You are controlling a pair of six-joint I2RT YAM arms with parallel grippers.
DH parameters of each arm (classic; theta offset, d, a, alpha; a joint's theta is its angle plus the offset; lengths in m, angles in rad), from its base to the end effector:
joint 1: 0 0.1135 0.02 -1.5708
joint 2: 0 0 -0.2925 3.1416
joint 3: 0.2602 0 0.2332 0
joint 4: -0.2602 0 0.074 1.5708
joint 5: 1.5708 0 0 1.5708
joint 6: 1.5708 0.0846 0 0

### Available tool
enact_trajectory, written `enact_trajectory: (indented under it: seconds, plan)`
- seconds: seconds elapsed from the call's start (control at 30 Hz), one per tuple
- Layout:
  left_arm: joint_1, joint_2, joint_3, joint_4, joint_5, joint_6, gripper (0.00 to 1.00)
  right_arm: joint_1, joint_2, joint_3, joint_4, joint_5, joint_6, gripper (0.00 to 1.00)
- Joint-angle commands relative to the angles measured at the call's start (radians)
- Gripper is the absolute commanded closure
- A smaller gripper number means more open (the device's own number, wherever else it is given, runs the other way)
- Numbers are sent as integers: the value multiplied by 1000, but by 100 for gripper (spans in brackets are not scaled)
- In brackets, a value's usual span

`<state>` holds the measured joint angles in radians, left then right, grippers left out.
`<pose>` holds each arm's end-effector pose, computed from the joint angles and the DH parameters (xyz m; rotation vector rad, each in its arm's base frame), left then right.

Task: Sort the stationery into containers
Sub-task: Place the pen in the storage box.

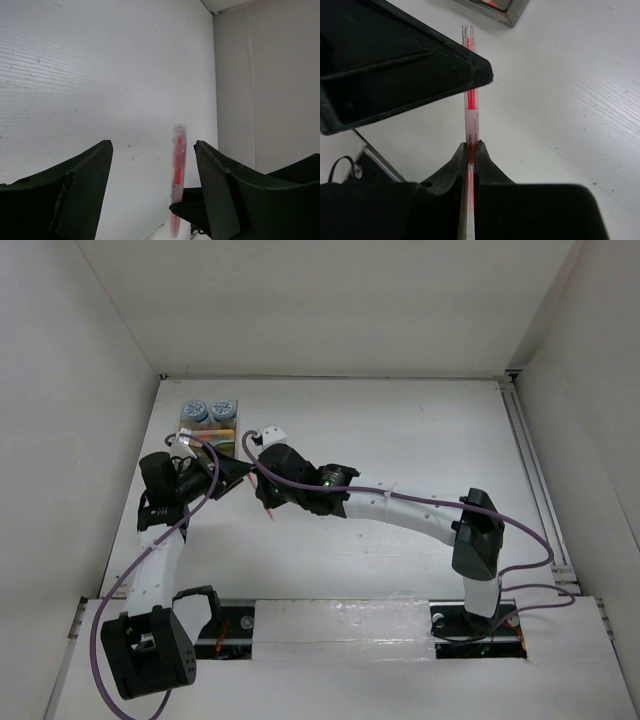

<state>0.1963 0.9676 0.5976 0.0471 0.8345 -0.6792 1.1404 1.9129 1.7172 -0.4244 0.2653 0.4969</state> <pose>0.2181 -0.0205 0.2873 -0.2486 1.9183 -1.1104 0.2194 0.4247 0.3136 -0.5609 2.1678 0.6360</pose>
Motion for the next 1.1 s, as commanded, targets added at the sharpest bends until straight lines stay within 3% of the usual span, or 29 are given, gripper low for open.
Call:
enact_trajectory:
  seconds: [0.0, 0.07, 0.13, 0.2, 0.4, 0.53, 0.57, 0.63, 0.67, 0.7, 0.73, 0.87, 1.07]
  plan:
    - [0, 3, -7, 43, 23, 0, 37, -1, -60, -8, 108, -43, -8, 100]
    - [0, 3, -7, 53, 23, 0, 39, -1, -60, -8, 121, -57, 2, 100]
    - [0, 3, -7, 53, 34, 0, 50, -1, -60, -8, 133, -75, 2, 100]
    - [0, 3, -7, 63, 34, 0, 55, -1, -60, -8, 133, -75, 2, 100]
    - [0, 13, -7, 63, 52, 0, 95, -1, -40, -8, 133, -75, 2, 100]
    - [0, 23, -7, 63, 52, 0, 100, -19, -40, -8, 142, -84, 2, 100]
    - [0, 23, -7, 63, 38, 0, 100, -19, -40, -8, 142, -84, 2, 94]
    - [0, 23, 2, 54, -35, -35, 100, -28, -60, -25, 142, -74, 2, 68]
    - [0, 8, -7, 74, -63, -63, 100, -28, -72, -39, 142, -48, 12, 23]
    - [0, -1, -18, 97, -90, -95, 100, -28, -86, -72, 142, -34, 12, 7]
    - [0, -10, -41, 126, -121, -132, 100, -28, -118, -89, 142, -20, 23, 1]
    - [9, 5, -41, 229, -321, -264, 100, -37, -222, -200, 133, 55, 32, 1]
    - [75, 109, -19, 330, -495, -448, 100, -37, -418, -462, 174, 55, 80, 1]
